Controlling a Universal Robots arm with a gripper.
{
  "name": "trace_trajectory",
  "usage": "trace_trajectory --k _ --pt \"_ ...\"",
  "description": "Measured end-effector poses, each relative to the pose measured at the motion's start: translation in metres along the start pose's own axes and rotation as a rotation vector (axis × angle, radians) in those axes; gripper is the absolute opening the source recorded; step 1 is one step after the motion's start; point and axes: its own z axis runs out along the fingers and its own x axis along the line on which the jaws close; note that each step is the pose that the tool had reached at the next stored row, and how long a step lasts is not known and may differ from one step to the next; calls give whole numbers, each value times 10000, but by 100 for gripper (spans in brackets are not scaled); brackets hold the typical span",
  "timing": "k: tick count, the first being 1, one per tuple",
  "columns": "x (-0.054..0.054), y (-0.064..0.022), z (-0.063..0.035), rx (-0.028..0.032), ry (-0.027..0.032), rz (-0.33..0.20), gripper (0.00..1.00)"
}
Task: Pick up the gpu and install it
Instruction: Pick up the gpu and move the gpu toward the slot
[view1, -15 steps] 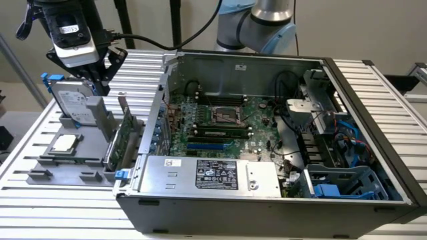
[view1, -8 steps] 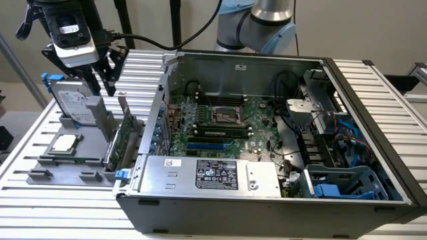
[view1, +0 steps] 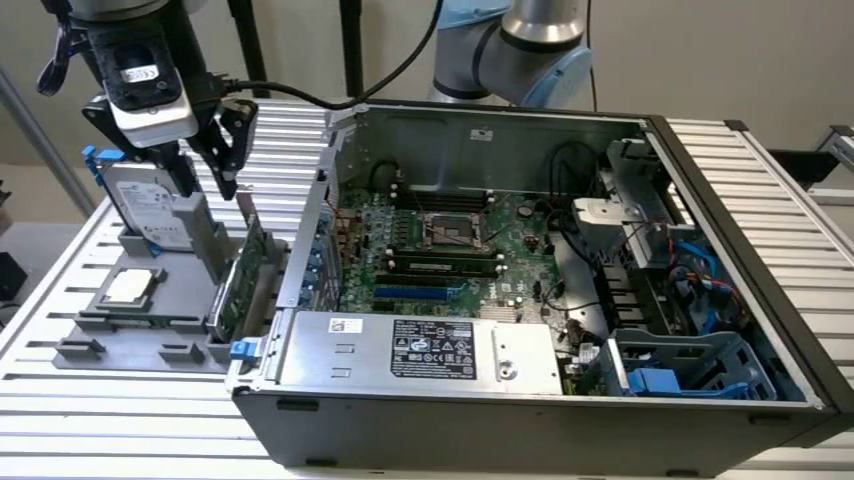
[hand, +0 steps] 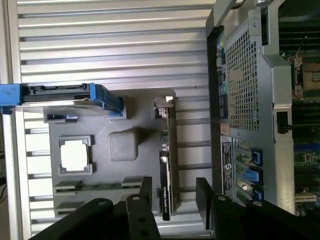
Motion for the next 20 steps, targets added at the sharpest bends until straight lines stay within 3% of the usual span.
trace_trajectory --k 20 --pt "85 -29 360 0 -1 -3 100"
